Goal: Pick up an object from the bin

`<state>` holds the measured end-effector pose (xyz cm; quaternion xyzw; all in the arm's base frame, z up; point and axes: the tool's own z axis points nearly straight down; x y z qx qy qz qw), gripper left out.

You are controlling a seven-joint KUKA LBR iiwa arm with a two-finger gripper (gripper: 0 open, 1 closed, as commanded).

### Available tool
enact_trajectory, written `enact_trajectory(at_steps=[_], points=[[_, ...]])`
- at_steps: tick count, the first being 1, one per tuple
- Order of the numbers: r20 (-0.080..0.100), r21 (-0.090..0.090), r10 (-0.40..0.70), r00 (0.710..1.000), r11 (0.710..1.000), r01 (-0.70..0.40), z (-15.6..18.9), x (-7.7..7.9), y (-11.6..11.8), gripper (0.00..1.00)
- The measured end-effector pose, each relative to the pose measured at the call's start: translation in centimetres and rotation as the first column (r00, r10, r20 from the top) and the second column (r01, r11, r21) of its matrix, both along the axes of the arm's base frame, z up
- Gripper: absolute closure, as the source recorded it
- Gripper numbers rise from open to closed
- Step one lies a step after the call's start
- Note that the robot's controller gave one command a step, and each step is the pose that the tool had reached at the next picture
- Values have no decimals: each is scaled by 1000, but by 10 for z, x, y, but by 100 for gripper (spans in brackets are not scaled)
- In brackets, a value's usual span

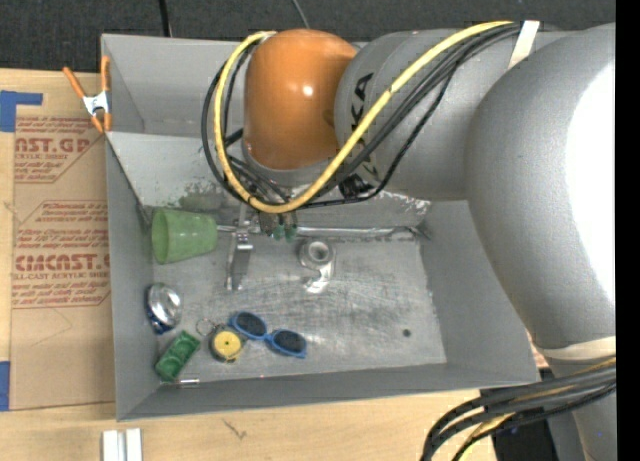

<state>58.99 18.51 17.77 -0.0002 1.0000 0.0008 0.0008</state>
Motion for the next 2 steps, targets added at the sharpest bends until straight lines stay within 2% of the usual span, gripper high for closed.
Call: enact_trajectory(at_steps=[1,2], points=[[9,5,-171,985,985,171,-107,-83,-9,0],[11,4,-171,985,985,171,-104,-81,-10,100]])
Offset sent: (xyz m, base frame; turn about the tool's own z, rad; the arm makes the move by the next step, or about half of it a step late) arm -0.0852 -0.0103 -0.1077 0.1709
